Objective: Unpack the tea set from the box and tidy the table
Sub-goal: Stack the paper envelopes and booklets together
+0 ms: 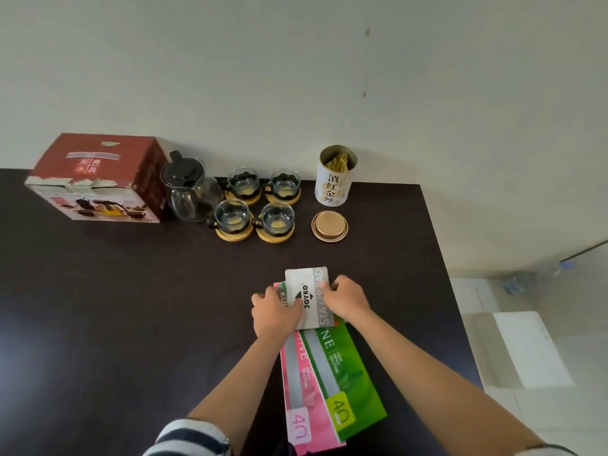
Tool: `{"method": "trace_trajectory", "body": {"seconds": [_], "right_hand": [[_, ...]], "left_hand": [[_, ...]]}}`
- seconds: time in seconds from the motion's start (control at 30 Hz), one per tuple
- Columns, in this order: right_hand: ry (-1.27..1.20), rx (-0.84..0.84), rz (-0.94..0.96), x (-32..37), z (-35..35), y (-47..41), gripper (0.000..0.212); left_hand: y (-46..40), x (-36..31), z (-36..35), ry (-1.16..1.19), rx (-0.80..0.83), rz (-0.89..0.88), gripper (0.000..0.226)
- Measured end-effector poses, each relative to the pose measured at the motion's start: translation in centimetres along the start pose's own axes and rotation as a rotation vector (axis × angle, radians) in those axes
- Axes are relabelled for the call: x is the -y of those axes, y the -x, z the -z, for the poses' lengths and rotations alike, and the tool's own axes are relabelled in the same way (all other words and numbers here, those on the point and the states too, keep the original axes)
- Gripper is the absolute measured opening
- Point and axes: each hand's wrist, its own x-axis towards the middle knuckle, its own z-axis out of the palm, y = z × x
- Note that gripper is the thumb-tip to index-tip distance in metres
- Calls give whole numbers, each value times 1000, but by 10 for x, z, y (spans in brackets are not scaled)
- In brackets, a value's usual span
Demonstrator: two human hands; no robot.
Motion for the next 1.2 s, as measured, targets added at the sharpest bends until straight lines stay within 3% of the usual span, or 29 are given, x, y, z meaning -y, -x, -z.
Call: {"method": "trace_trajectory", "body": {"seconds": [0.13,0.27,0.4,0.7,0.87,1.1,1.2], "right_hand": [[-202,45,-85,-7,-3,20,31],[-73,49,-57,-30,-12,40,21],[-88,12,-12,-40,-35,53,10],[-265,-123,89,-54,-55,75,26],[-245,-99,126,-78,-62,100,37],[-169,-106,214,-115,-77,142,42],[-201,-40,342,-126,-76,153,59]], "left_hand": [[7,10,-2,141,-57,-8,40],[20,20,-2,123,-18,104,42],[30,29,-7,91,36,59,45],[52,56,2,125,72,-167,31],[76,83,-2,108,116,-150,45],[107,107,-11,90,155,-183,44],[119,112,-15,100,144,-208,47]]}}
